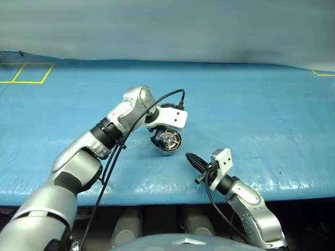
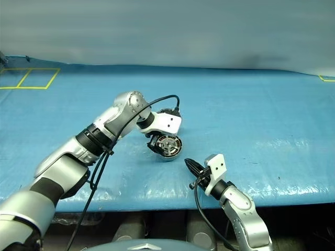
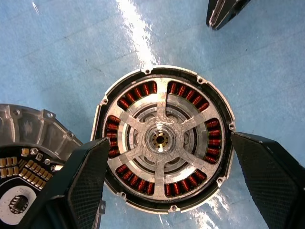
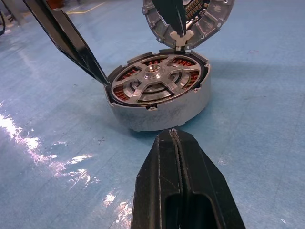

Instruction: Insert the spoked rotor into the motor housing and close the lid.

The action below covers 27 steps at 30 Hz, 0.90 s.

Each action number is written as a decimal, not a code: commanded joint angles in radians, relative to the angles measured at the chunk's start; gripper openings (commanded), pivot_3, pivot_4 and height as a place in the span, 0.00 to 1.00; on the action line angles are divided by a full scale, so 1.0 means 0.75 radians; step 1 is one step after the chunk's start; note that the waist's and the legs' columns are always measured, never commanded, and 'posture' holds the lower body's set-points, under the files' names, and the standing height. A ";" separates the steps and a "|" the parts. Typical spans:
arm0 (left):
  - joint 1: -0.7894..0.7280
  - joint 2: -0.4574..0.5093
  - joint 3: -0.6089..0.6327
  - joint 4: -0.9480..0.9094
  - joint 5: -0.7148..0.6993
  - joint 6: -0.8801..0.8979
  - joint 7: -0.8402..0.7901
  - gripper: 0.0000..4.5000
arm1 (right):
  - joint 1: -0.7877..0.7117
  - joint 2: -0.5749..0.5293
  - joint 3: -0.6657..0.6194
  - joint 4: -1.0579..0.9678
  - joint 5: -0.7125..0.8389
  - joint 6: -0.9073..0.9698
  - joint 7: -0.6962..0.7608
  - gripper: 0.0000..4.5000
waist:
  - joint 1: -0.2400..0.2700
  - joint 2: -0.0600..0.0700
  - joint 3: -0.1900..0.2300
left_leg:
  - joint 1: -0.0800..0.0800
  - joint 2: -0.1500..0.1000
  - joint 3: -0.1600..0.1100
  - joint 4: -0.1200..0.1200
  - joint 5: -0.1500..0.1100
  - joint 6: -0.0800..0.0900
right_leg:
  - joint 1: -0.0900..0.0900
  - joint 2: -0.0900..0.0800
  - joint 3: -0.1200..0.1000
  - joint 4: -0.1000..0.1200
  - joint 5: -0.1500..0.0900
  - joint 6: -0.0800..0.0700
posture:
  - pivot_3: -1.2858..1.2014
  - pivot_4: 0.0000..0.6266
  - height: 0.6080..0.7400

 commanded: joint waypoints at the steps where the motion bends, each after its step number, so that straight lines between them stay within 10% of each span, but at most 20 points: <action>1: 0.067 0.057 0.138 -0.241 -0.127 0.138 -0.022 0.99 | -0.001 -0.007 -0.026 -0.055 0.022 -0.003 -0.003 0.00 | -0.003 0.001 0.000 | 0.000 0.000 0.000 0.000 0.000 0.000 | 0.000 0.000 0.000 0.000 0.000 0.000 | 0.52 0.24 1.00; 14: 0.880 0.157 0.764 -0.844 -0.542 0.099 0.378 0.04 | -0.156 -0.016 -0.014 -0.178 -0.022 0.255 -0.182 0.00 | 0.004 0.003 -0.001 | 0.004 0.001 0.000 -0.001 0.000 -0.001 | 0.002 -0.002 0.000 0.000 -0.001 -0.002 | 0.52 0.24 1.00; 27: 1.320 0.148 1.013 -0.694 -0.696 -0.168 0.617 0.01 | -0.560 0.168 0.107 -0.043 -0.064 0.582 -0.371 0.00 | 0.020 0.003 -0.001 | 0.004 -0.001 0.000 -0.001 0.001 -0.002 | 0.002 -0.003 -0.001 0.000 0.000 -0.002 | 0.52 0.24 1.00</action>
